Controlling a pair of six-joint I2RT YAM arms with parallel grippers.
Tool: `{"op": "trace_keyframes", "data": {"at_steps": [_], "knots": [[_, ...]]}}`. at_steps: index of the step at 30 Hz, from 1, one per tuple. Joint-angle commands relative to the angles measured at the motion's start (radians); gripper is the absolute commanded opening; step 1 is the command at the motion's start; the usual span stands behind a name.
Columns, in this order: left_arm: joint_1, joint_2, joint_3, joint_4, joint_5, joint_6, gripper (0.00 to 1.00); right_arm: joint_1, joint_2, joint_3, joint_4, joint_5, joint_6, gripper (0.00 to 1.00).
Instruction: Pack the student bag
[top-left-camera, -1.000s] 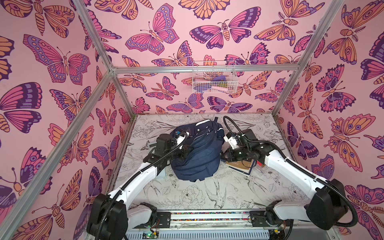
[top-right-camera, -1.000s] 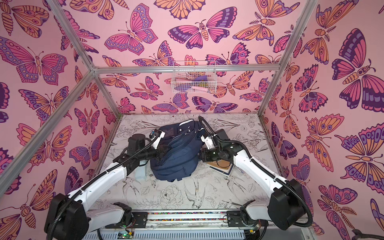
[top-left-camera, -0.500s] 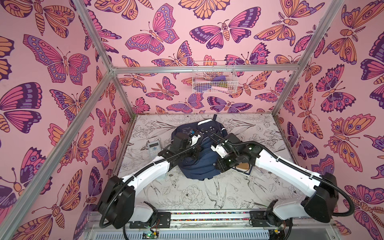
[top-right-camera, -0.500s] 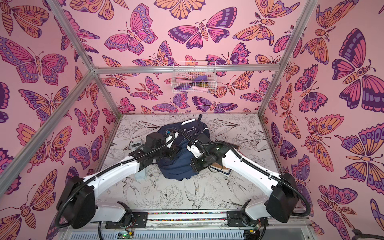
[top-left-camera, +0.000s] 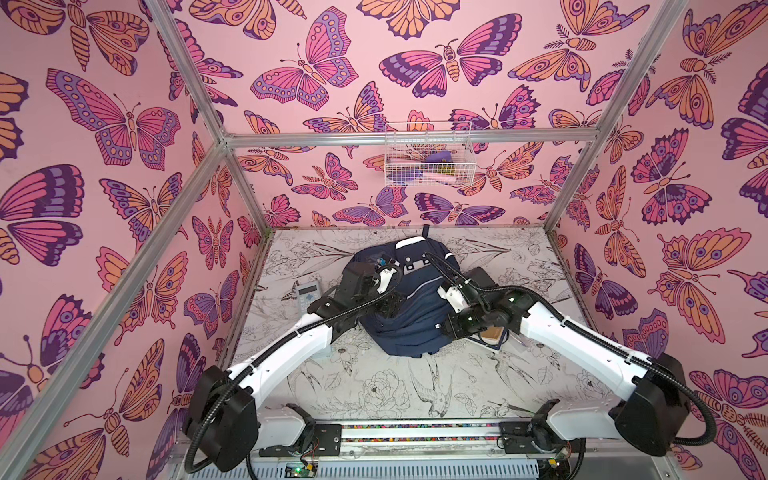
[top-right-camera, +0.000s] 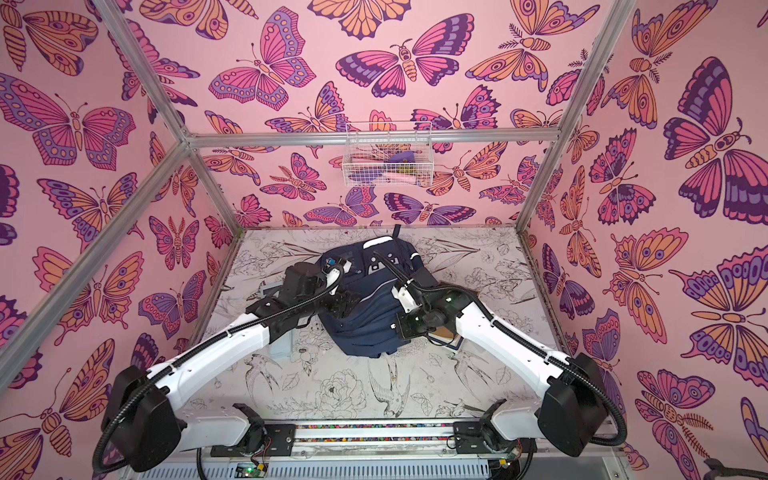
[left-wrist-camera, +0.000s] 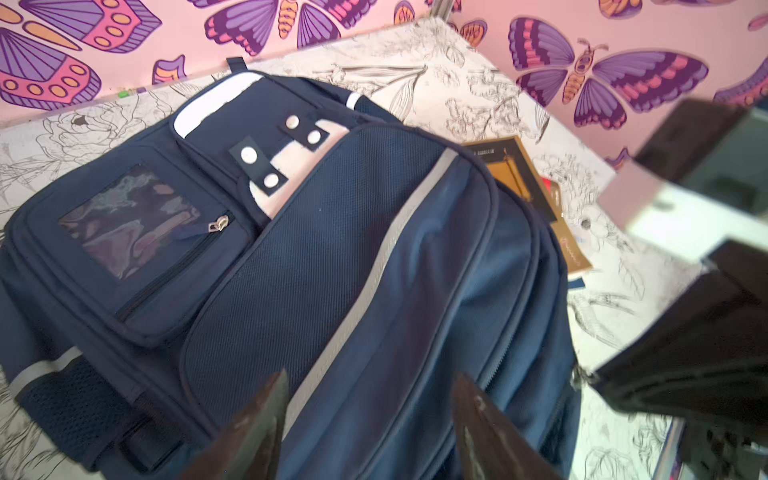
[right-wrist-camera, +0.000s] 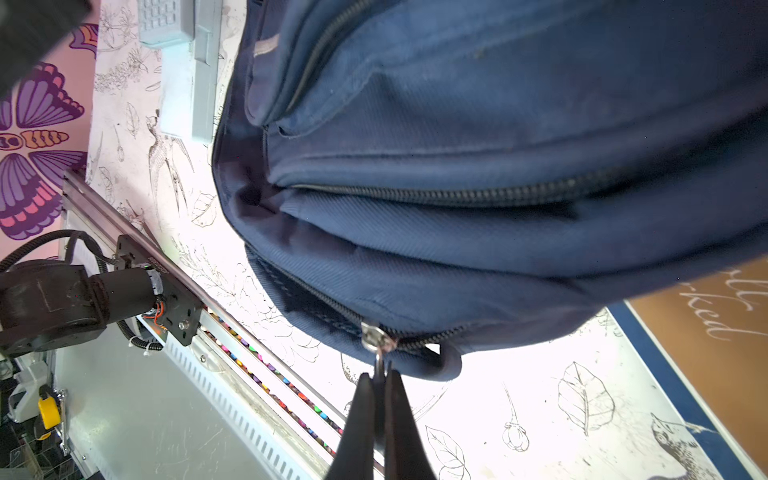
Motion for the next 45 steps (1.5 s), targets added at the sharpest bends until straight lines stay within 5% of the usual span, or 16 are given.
{"op": "trace_keyframes", "data": {"at_steps": [1,7,14,16,21,22,32,40,43,45], "knots": [[0.005,0.012,-0.033,-0.117,0.01,0.074,0.74,-0.013,-0.018,0.005,0.052,-0.049,-0.001,0.0],[0.002,0.102,-0.009,-0.115,0.048,0.11,0.81,-0.025,-0.023,-0.005,0.072,-0.084,-0.007,0.0],[0.002,0.27,0.074,-0.105,0.036,0.135,0.76,-0.028,-0.018,-0.014,0.069,-0.095,-0.018,0.0],[0.002,0.288,0.09,-0.105,0.024,0.141,0.67,-0.028,-0.014,-0.015,0.068,-0.099,-0.018,0.0],[0.008,0.266,0.15,-0.104,-0.01,0.099,0.02,-0.028,-0.013,-0.019,0.064,-0.095,-0.029,0.0],[0.01,0.254,0.169,-0.105,0.002,0.082,0.0,-0.027,-0.011,-0.016,0.058,-0.101,-0.031,0.0],[-0.003,0.288,0.389,-0.103,0.124,-0.256,0.0,0.087,0.027,0.056,0.087,-0.108,-0.011,0.0],[-0.041,0.33,0.388,-0.087,0.088,-0.247,0.0,0.162,0.107,0.06,0.251,-0.091,0.082,0.0],[-0.037,0.316,0.316,-0.087,0.071,-0.201,0.37,0.123,0.067,0.01,0.284,-0.105,0.107,0.0],[-0.038,0.296,0.259,-0.089,0.067,-0.166,0.5,0.099,0.038,-0.024,0.289,-0.115,0.107,0.0]]}}
